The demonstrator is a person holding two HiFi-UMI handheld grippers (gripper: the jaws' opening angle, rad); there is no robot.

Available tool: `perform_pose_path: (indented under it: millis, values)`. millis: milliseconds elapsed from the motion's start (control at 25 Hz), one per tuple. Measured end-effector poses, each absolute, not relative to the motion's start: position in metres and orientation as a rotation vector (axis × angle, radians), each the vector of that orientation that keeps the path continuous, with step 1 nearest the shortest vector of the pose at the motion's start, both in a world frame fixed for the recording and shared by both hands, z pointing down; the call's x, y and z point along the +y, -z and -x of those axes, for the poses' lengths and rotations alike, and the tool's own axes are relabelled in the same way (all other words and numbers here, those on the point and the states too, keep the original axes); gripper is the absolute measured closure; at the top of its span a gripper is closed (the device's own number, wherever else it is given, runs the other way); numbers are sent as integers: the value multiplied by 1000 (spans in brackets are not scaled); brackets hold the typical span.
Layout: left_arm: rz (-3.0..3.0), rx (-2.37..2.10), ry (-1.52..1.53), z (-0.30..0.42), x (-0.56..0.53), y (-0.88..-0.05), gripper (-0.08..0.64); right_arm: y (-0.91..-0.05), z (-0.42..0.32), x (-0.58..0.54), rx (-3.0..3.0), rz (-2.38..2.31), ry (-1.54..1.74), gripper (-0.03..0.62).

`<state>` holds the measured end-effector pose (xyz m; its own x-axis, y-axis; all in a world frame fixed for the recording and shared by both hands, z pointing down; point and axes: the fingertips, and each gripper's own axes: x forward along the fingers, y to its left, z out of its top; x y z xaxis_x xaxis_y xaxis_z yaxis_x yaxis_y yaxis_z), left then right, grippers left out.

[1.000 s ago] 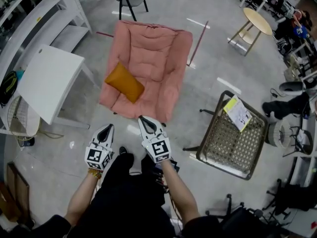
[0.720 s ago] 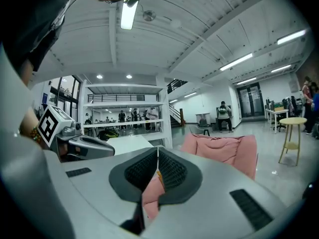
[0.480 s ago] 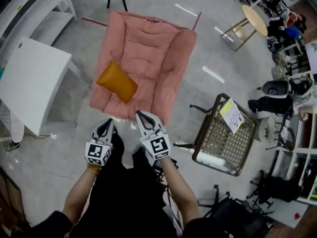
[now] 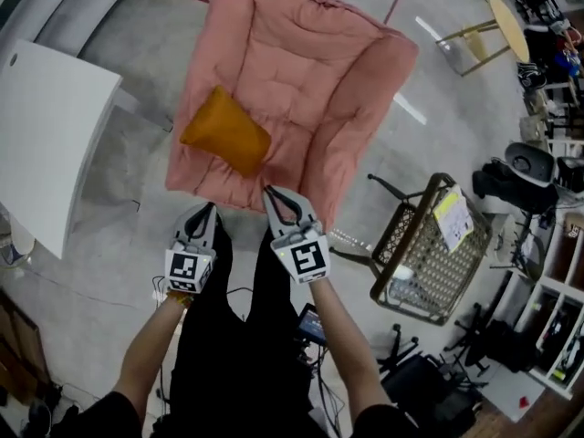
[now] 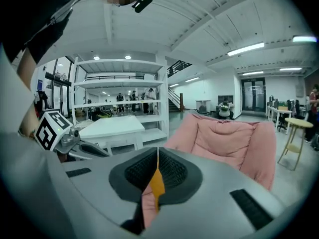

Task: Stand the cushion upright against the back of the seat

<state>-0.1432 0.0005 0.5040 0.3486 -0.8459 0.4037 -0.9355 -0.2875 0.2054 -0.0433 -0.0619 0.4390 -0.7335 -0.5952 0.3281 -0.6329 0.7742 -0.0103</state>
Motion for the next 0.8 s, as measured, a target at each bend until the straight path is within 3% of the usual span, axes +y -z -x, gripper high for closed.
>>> perform_pose_path:
  millis: [800]
  values:
    - [-1941,-1631,-224,146,-57,-722,523,-657,81,-156,-2650,-446,-138,575]
